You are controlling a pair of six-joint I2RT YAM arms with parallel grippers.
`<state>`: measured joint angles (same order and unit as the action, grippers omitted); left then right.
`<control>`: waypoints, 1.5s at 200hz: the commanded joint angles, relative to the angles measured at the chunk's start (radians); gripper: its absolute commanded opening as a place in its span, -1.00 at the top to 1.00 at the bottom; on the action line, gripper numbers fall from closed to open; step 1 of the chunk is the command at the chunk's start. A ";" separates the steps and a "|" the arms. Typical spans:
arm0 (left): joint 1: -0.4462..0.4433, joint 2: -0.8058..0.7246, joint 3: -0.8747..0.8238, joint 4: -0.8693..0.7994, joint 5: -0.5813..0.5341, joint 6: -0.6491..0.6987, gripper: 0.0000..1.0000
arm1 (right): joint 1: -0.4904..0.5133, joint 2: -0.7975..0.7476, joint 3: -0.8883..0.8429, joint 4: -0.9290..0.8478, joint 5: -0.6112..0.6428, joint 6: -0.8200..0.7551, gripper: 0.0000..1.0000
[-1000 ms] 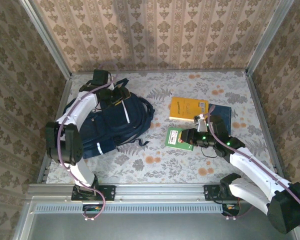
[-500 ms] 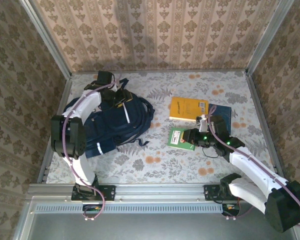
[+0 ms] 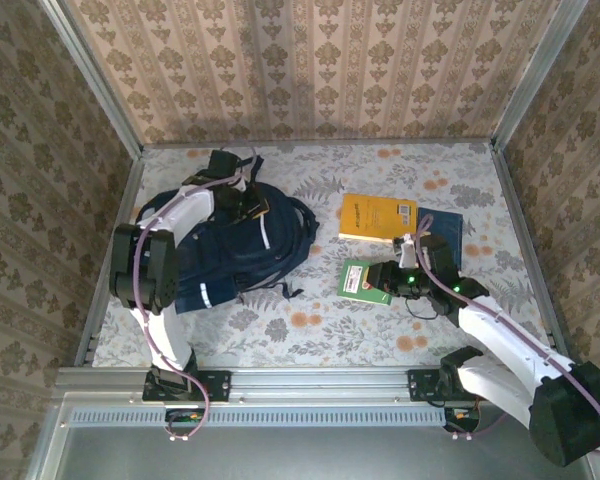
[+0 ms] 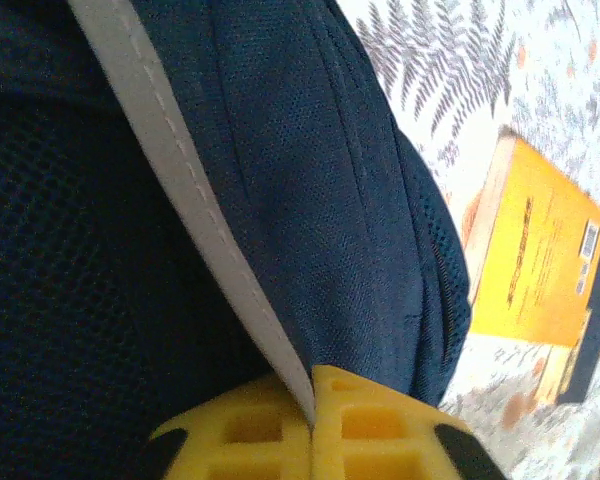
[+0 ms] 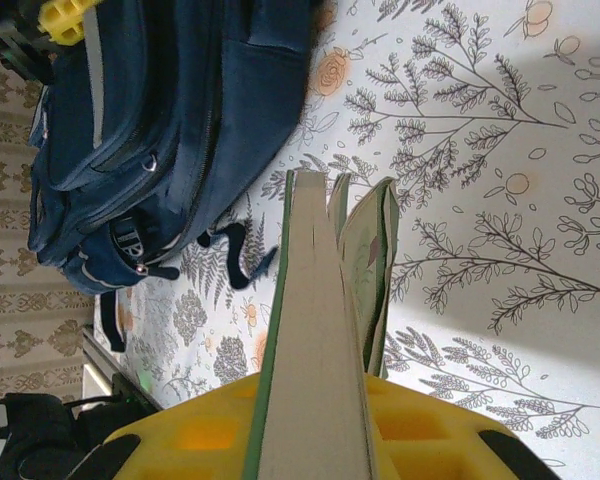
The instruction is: Pack the student bag
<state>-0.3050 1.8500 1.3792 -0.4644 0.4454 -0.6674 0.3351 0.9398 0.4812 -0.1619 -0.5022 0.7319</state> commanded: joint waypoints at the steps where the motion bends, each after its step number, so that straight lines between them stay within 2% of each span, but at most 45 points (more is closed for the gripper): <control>1: -0.052 -0.001 0.029 0.006 0.051 0.043 1.00 | -0.007 -0.067 0.026 -0.021 0.035 -0.023 1.00; 58: -0.208 -0.032 0.170 -0.128 0.113 0.115 1.00 | -0.010 -0.183 0.095 -0.173 0.170 -0.053 1.00; 86: -0.219 -0.110 0.190 -0.180 0.189 0.146 1.00 | -0.009 -0.231 0.141 -0.220 0.180 -0.051 1.00; 101: -0.218 -0.159 0.224 -0.258 0.238 0.208 1.00 | -0.008 -0.266 0.169 -0.251 0.197 -0.046 1.00; 127: -0.200 -0.251 0.279 -0.371 0.262 0.299 1.00 | -0.009 -0.334 0.179 -0.249 0.175 -0.011 1.00; 139: -0.185 -0.294 0.281 -0.374 0.283 0.323 1.00 | -0.010 -0.348 0.165 -0.205 0.128 0.022 1.00; 158: -0.159 -0.346 0.278 -0.354 0.340 0.341 1.00 | -0.007 -0.334 0.120 -0.060 -0.013 0.096 1.00; 174: -0.119 -0.362 0.273 -0.332 0.392 0.325 1.00 | 0.009 -0.313 0.095 0.004 -0.047 0.148 1.00; 205: -0.099 -0.370 0.270 -0.285 0.504 0.303 1.00 | 0.061 -0.277 0.062 0.088 -0.009 0.188 1.00; 225: -0.098 -0.376 0.262 -0.253 0.536 0.284 1.00 | 0.088 -0.240 0.049 0.153 0.023 0.220 1.00; 258: -0.100 -0.370 0.261 -0.243 0.557 0.280 1.00 | 0.146 -0.143 0.032 0.299 0.083 0.284 1.00; 300: -0.099 -0.379 0.251 -0.233 0.558 0.274 1.00 | 0.200 0.044 0.114 0.440 0.159 0.348 1.00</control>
<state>-0.4042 1.5177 1.6100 -0.8223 0.8906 -0.3962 0.5106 0.9089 0.5220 0.1043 -0.4084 1.0168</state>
